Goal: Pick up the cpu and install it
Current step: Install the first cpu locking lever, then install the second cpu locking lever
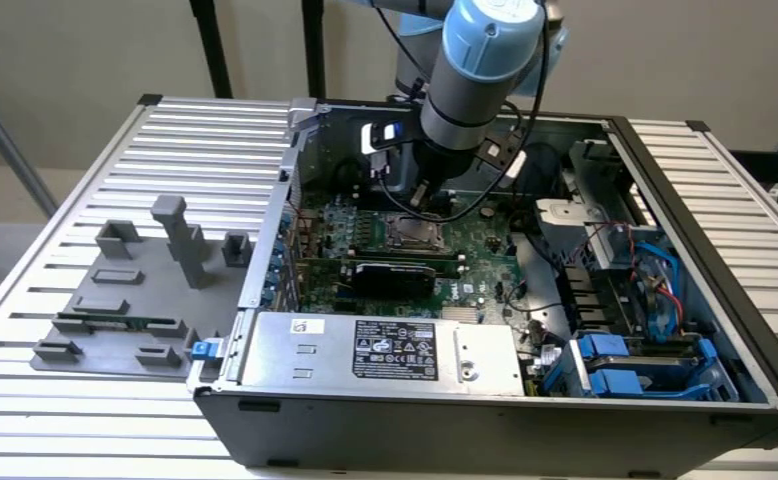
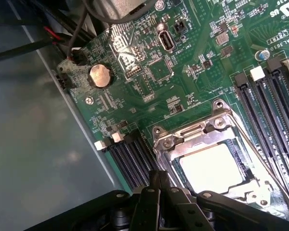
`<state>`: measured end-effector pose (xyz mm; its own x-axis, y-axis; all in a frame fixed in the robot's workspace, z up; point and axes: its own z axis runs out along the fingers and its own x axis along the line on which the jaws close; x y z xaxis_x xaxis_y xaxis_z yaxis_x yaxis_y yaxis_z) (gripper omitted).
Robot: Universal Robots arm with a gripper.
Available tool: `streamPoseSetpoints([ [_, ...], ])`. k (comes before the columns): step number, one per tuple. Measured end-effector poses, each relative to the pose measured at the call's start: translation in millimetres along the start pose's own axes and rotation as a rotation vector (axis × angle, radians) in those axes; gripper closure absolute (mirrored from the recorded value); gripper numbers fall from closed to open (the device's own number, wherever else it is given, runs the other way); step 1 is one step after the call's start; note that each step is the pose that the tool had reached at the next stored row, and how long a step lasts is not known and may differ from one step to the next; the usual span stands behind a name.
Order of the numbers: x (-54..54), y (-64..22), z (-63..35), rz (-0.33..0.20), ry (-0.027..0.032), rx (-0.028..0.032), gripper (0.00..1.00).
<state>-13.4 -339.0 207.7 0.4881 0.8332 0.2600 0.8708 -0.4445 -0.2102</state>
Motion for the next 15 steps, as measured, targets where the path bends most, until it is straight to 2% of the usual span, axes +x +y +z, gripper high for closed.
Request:
streamPoseSetpoints([
  [2,-0.9,-0.4,-1.0,0.000,0.0016,0.0009,0.89],
  [15,-1.0,-0.5,-1.0,0.000,0.0015,0.0009,0.89],
])
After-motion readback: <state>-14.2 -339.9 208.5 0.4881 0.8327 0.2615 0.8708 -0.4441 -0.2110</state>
